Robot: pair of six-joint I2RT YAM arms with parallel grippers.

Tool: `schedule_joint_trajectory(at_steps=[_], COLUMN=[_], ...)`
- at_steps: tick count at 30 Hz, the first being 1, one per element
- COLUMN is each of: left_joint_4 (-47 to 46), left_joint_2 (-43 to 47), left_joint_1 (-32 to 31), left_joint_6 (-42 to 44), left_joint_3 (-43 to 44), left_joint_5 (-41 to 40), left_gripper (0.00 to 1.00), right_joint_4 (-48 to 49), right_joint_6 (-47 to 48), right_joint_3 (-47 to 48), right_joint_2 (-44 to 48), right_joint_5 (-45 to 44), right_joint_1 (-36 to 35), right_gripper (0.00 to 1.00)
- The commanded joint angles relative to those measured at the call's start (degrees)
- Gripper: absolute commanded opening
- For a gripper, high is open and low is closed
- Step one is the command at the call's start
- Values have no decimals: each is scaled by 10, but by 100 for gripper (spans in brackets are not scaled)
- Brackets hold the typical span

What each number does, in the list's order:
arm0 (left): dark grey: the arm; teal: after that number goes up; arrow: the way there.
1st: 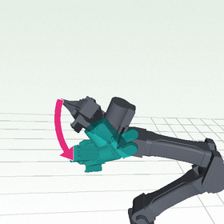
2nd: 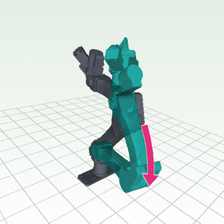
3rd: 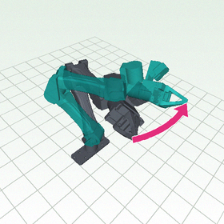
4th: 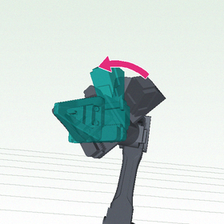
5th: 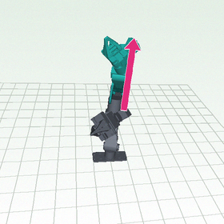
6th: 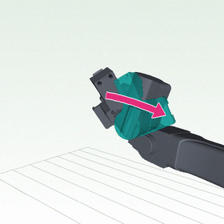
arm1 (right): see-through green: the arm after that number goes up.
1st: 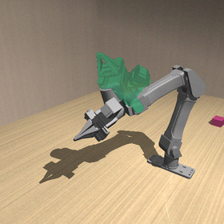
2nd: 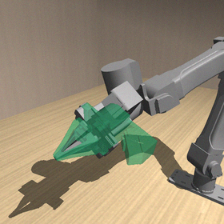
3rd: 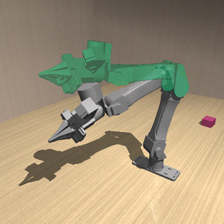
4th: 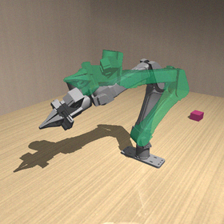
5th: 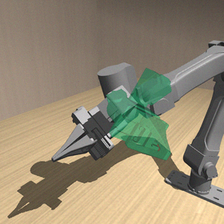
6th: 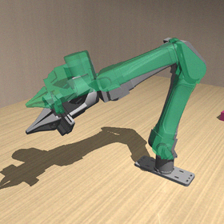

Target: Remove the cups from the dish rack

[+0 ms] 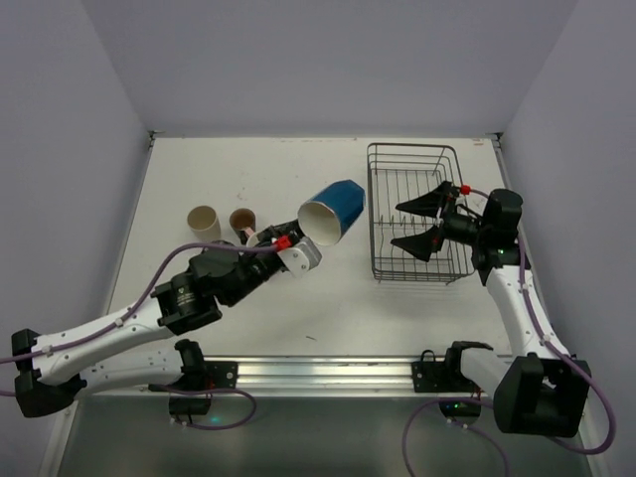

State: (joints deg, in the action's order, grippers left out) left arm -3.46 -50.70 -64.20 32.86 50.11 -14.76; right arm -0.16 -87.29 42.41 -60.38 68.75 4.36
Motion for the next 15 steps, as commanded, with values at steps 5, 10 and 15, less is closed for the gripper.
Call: schedule_joint_trajectory(at_steps=[5,10,15], left_joint_4=[231,332,401], left_joint_2=[-67,-64,-74], left_joint_1=[19,27,78], left_joint_6=[-232,-311,-351], left_joint_3=[207,259,274], left_joint_5=[-163,-245,-216], left_gripper=[0,0,0], right_joint_4=[-28,-15,-7], right_joint_6=[33,44,54], right_joint_3=[-8,-14,-16], right_joint_2=[25,25,25], right_joint_5=[-2,3,1], right_joint_1=[10,13,14], right_gripper=[99,99,99])
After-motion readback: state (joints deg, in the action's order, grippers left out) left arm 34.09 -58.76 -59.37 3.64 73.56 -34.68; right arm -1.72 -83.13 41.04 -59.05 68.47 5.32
